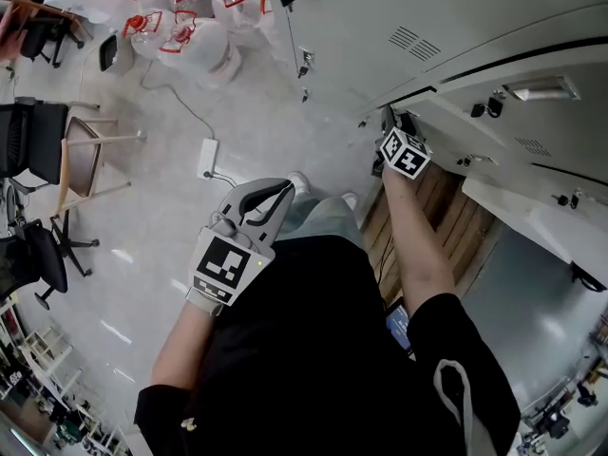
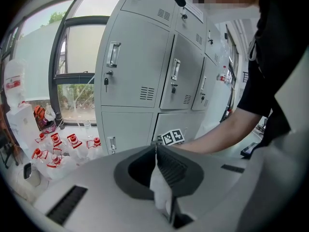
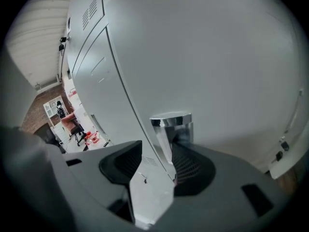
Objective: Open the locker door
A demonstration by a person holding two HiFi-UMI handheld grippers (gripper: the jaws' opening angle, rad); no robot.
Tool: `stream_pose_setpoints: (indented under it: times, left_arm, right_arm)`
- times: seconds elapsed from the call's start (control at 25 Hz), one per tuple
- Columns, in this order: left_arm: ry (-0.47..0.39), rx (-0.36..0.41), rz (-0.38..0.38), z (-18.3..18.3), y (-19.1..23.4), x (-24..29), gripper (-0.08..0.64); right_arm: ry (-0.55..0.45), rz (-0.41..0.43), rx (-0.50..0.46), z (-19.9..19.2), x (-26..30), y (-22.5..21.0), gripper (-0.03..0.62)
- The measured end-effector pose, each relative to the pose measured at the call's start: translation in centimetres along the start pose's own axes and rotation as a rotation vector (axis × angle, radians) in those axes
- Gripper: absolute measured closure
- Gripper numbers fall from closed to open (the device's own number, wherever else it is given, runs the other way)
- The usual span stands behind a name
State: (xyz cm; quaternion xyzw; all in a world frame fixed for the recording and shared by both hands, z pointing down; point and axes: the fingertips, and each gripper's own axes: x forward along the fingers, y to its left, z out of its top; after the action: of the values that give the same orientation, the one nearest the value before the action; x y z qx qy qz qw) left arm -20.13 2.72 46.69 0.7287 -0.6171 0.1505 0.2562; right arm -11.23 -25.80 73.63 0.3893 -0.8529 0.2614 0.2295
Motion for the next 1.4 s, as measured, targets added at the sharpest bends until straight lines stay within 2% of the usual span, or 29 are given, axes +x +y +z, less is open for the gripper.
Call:
stream_pose_setpoints:
  times: [0.2,0.32,0.6,0.92,1.2,1.4]
  left_arm:
    - [0.003,0.015,-0.021,-0.1,-0.5,0.0,0.534]
    - [0.004,0.026,-0.038,-0.2,-0.9,0.0,0.534]
    - [0.016,0.048,-0.095,-0.7,-2.5,0.4,0.534]
    - [0.034,0.105,-0.173,-0.6,-6.0,1.7,0.534]
    - [0.044,0.137,-0.222,-0.5,-9.9,2.6,0.534]
    - [0.049,0.138,-0.240,-0.7,-12.9,2.8,0.534]
  right_arm:
    - [0.008,-0.004,-0.017,-1.5,-1.6,0.2,0.392]
    - [0.002,-0.028,-0.028,-2.6,-3.2,-0.2,0.439]
    - [-0.001,-0.034,-0.089,-5.3,-6.8,-0.4,0.445]
    - [0.000,0.001,-0.157,-7.8,-10.2,-1.2,0.451]
    - [0.006,0.028,-0.149,-10.1,-13.6,-3.0,0.451]
    - [0.021,0.021,-0.102,-12.1,-16.8,-5.0,0.454]
